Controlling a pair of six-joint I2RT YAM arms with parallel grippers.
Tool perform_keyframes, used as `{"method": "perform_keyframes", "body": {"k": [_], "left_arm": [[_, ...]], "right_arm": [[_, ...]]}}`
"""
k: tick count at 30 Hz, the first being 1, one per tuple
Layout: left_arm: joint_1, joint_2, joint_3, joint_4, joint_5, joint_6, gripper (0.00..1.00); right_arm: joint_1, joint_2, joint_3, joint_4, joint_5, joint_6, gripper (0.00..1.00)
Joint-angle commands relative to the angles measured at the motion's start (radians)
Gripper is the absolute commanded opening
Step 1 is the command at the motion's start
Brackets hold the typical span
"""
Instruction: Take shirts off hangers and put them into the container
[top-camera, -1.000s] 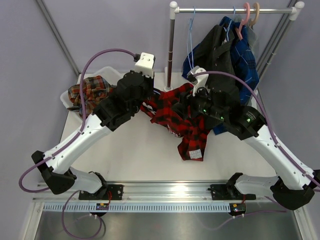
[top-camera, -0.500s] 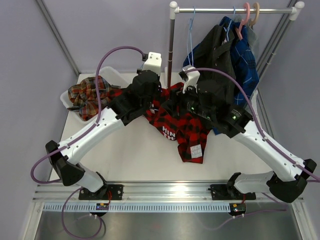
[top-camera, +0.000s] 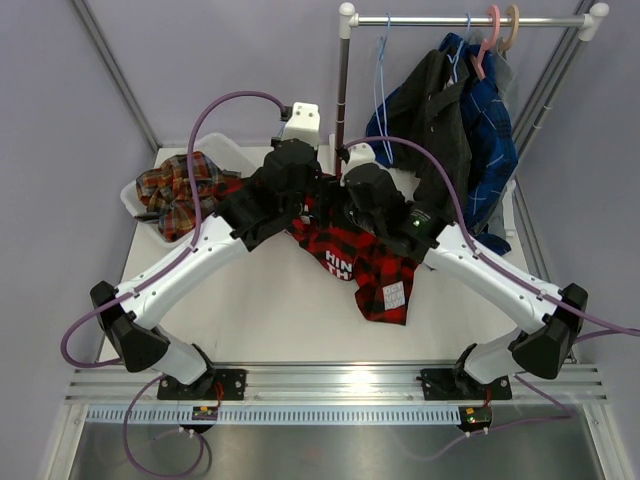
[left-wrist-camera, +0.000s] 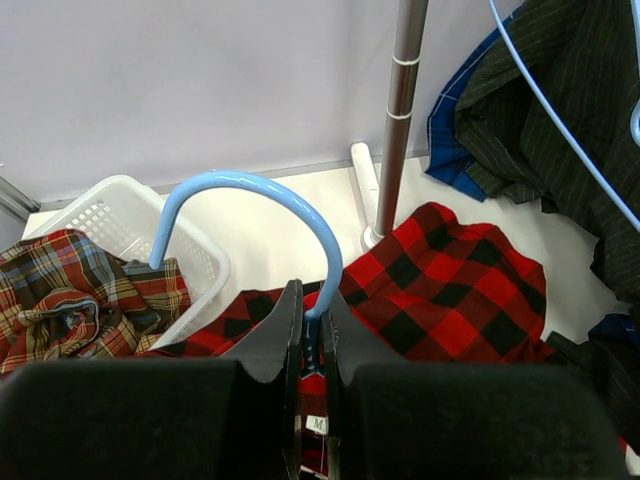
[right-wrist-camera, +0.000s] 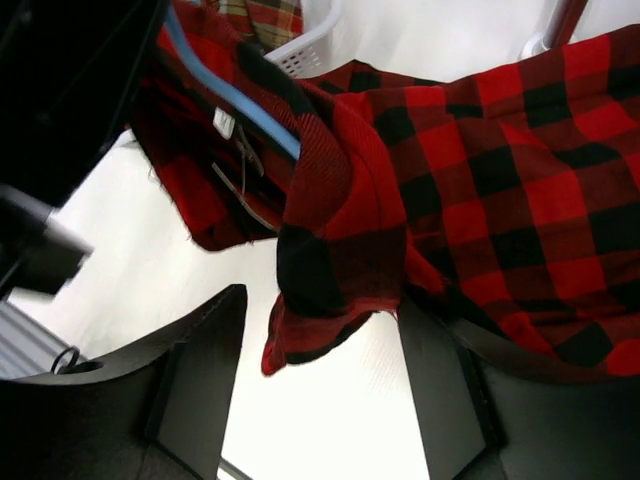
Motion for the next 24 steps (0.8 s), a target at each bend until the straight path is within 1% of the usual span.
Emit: {"method": "perform_keyframes", "body": {"k": [1,2,3,5,6,8,9,11,13,15,17,20,22,24], "left_arm": [[-0.004,-0.057,0.021,0.085,-0.037,-0.02,0.0],[-0.004,-0.062,0.018,0.085,-0.035,-0.02,0.0],[-0.004,-0.065,0.012,0.084,-0.035,-0.016,0.0],[-0.004,-0.066,0.006,0.085,-0.049,0.007,0.0],[-0.002,-0.066,0.001,0.085,-0.055,0.017,0.0],[0.0,-0.071,-0.023,0.09,-0.084,0.041,0.0],[0.003,-0.075,-0.034,0.089,-0.093,0.043,0.0],[0.01,-0.1,-0.078,0.09,-0.11,0.026,0.0],[0.044,-0.123,-0.109,0.089,-0.103,-0.015,0.0],[0.082,-0.157,-0.149,0.089,-0.081,-0.037,0.0],[0.102,-0.175,-0.178,0.085,-0.078,-0.049,0.0],[0.141,-0.203,-0.215,0.084,-0.049,-0.06,0.0],[0.153,-0.226,-0.23,0.072,-0.029,-0.088,0.0],[0.164,-0.24,-0.258,0.052,-0.027,-0.104,0.0]], "right_arm": [[0.01,0.031,0.059,0.034,0.101,0.052,0.68],[0.01,0.043,0.064,0.037,0.124,0.054,0.65],[0.01,0.05,0.069,0.036,0.133,0.052,0.54],[0.01,0.051,0.072,0.029,0.147,0.052,0.41],[0.01,0.042,0.069,0.026,0.151,0.051,0.25],[0.01,0.011,0.056,0.014,0.186,0.041,0.11],[0.008,-0.002,0.052,0.005,0.205,0.035,0.01],[0.008,-0.045,0.033,-0.026,0.265,0.012,0.0],[0.007,-0.076,0.017,-0.049,0.33,-0.008,0.0],[-0.01,-0.121,-0.014,-0.079,0.345,-0.017,0.0],[-0.028,-0.166,-0.049,-0.104,0.343,-0.015,0.0],[-0.091,-0.223,-0.103,-0.107,0.305,-0.015,0.0],[-0.157,-0.24,-0.125,-0.11,0.271,-0.015,0.0],[-0.188,-0.262,-0.152,-0.11,0.253,-0.021,0.0]]}}
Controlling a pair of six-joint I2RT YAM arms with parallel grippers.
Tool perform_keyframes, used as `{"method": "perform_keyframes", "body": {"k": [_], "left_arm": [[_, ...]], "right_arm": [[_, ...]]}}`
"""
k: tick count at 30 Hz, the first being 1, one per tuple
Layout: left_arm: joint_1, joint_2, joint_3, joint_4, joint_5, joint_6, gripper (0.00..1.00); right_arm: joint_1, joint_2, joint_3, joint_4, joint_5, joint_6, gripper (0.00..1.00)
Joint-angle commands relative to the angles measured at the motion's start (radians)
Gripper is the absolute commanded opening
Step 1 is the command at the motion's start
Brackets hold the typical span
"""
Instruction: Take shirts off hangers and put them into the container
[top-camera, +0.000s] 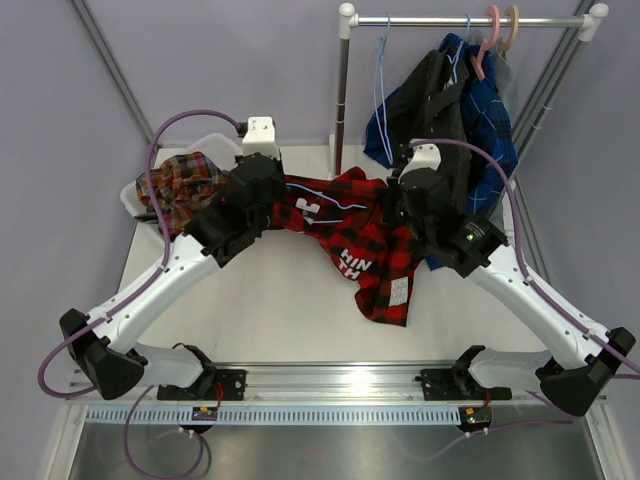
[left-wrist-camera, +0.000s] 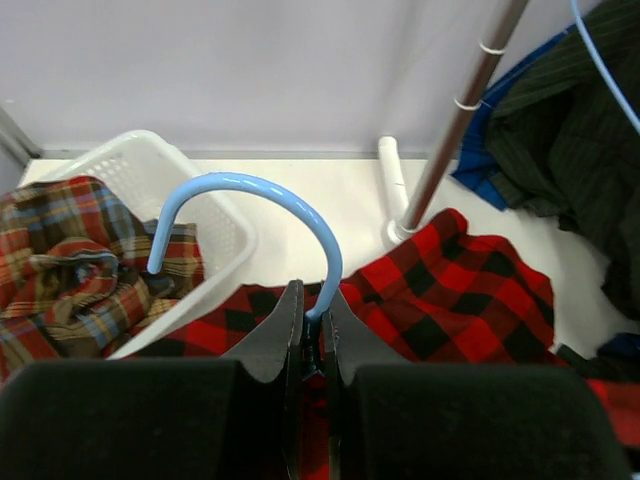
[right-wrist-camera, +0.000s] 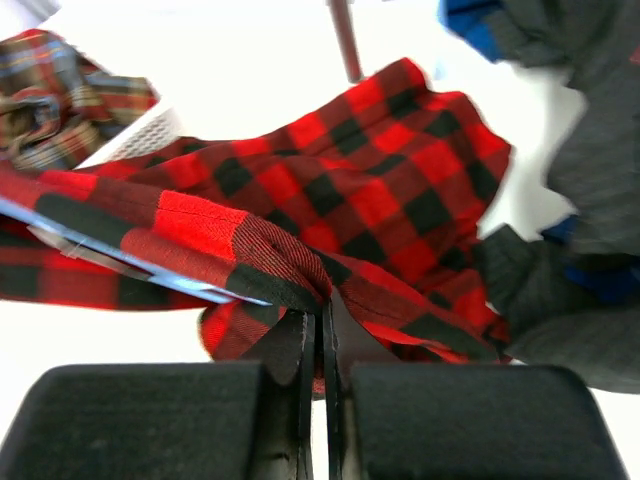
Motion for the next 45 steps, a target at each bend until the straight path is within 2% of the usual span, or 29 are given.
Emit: {"method": "perform_keyframes", "body": {"k": [1,9,14,16,20,25,31,38,40,45], "left_arm": [[0.056,-0.083,-0.039,-0.009,-0.068,-0.025,0.0],[0.172,-0.137,-0.053,-0.047,0.029,-0.096,0.0],[0.201,-0.152,-0.036,-0.049,0.067,-0.092,0.0],[0.201,-0.163,-0.029,-0.046,0.125,-0.126,0.0],[0.173,-0.155,0.005,-0.047,0.315,-0.191,0.0],[0.053,-0.129,0.086,-0.044,0.358,-0.207,0.0],[-0.007,-0.135,0.157,-0.043,0.429,-0.241,0.0],[-0.01,-0.152,0.186,-0.006,0.607,-0.29,0.0],[-0.01,-0.167,0.179,-0.007,0.596,-0.268,0.0],[-0.01,-0.227,0.149,-0.001,0.562,-0.203,0.0]], "right_arm": [[-0.083,-0.056,-0.038,-0.039,0.049,-0.026,0.0],[-0.123,-0.088,-0.116,-0.035,0.001,-0.061,0.0],[-0.134,-0.105,-0.157,-0.014,-0.082,-0.093,0.0],[-0.134,-0.104,-0.173,0.024,-0.173,-0.107,0.0],[-0.132,-0.049,-0.202,0.102,-0.345,-0.091,0.0],[-0.114,0.02,-0.22,0.196,-0.48,-0.068,0.0],[-0.116,0.096,-0.26,0.227,-0.51,-0.064,0.0],[-0.114,0.212,-0.276,0.241,-0.505,-0.055,0.01],[-0.114,0.224,-0.27,0.221,-0.521,-0.071,0.04],[-0.115,0.226,-0.276,0.205,-0.513,-0.084,0.04]]}}
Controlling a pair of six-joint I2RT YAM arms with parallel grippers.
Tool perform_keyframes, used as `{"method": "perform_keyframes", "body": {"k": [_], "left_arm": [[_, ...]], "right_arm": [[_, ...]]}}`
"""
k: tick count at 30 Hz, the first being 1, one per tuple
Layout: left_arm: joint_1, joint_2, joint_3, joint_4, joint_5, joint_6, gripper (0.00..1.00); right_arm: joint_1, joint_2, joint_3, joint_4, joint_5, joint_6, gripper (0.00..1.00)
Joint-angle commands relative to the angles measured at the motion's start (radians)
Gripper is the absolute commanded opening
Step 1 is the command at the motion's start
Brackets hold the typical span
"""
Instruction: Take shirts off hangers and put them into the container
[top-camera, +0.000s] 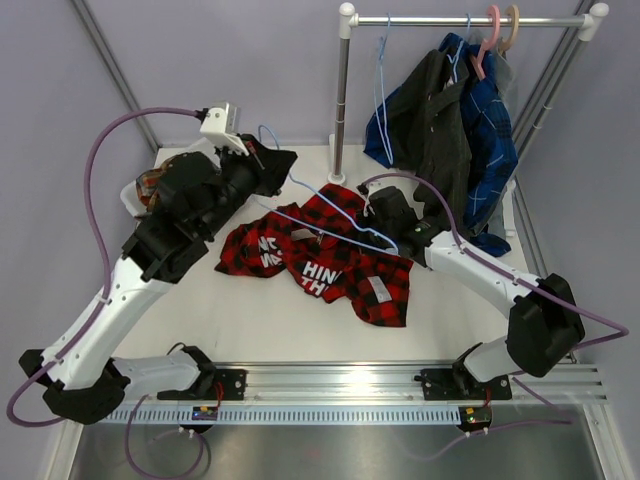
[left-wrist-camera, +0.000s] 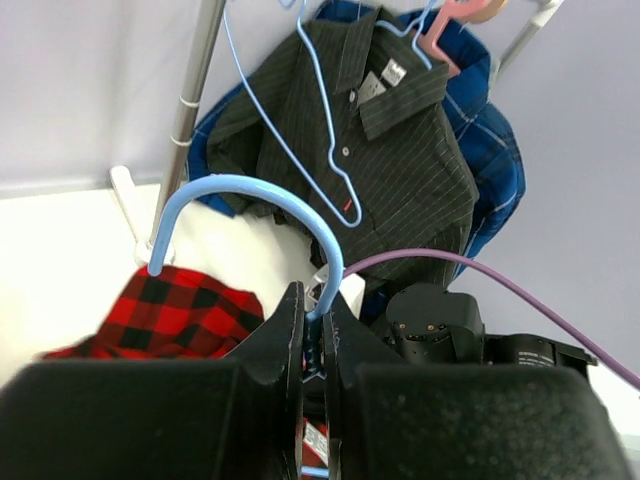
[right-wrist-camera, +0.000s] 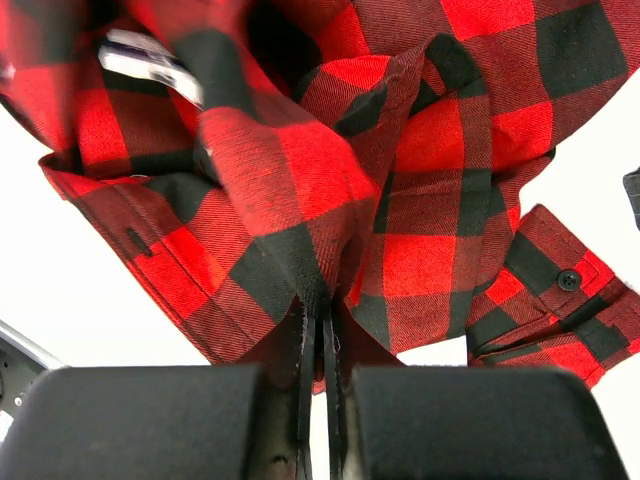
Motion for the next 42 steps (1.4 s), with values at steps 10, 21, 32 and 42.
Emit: {"method": "perform_keyframes", "body": {"k": [10,21,32,42], "left_arm": [[-0.003,-0.126,-0.105,0.089,-0.057,0.356,0.0],[-0.003,-0.039,-0.149,0.097,-0.133,0.608,0.0],[-0.012,0.147,-0.008,0.103,0.028,0.543,0.0],[-0.061,0.256,0.078,0.137,0.042,0.54,0.0]], "right_arm": [[0.004,-0.169,0.012,-0.097,0.017,-0.095,0.65],[0.004,-0.513,0.124,-0.277,0.062,-0.247,0.84],[0.004,-0.504,0.212,-0.234,-0.207,-0.27,0.83],[0.082,-0.337,0.287,-0.137,-0.21,-0.254,0.79]]}}
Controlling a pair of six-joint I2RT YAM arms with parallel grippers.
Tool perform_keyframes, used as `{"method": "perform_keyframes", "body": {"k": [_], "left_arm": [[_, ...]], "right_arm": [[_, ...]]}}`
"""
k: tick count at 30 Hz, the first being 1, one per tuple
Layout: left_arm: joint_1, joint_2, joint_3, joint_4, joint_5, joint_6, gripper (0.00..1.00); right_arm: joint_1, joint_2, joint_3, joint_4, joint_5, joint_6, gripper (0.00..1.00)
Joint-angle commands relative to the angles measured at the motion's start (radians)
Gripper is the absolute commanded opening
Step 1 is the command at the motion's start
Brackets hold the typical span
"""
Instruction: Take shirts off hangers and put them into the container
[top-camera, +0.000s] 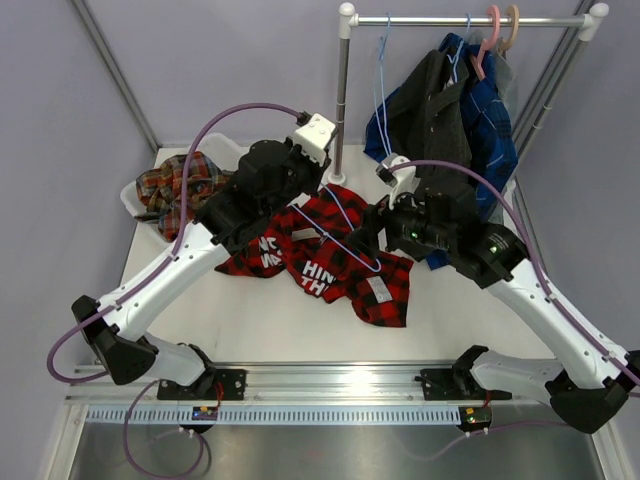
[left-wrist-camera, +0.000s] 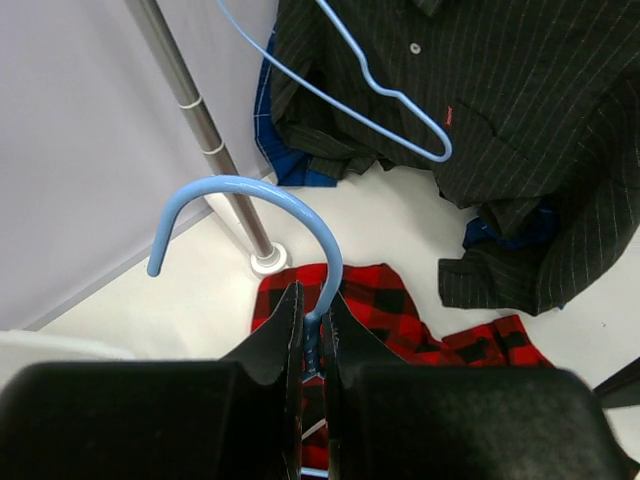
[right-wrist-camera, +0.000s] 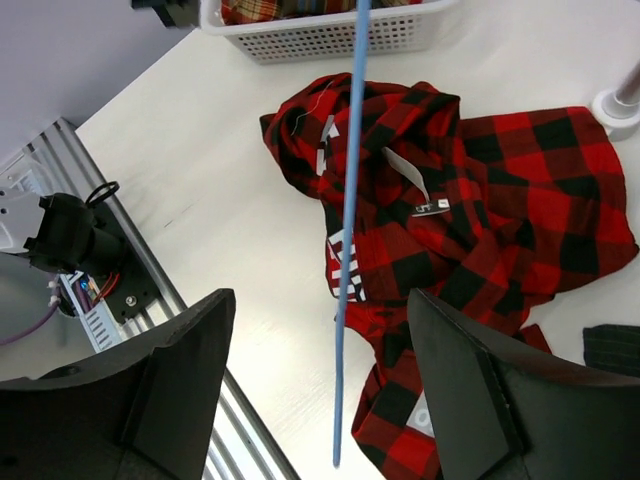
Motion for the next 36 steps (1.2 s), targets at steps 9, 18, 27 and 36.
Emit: {"method": "perform_keyframes", "body": {"k": [9,18,27,36], "left_arm": [[-0.024,0.002,0.048,0.07,0.061,-0.018,0.0],[-0.024,-0.033,-0.015,0.106,0.061,-0.029,0.12],[-0.024,-0.151,-0.14,0.104,-0.047,-0.107,0.99],[-0.024,-0.338,-0.285,-0.071,-0.143,-0.276,0.99]], "right_arm": [[0.041,0.128,0.081,0.121,0.008,0.014,0.42],[0.044,0.11,0.08,0.118,0.05,0.014,0.0],[0.043,0.076,0.018,0.034,0.248,0.054,0.0],[0.036,0.038,-0.098,-0.092,0.412,0.109,0.0]]}}
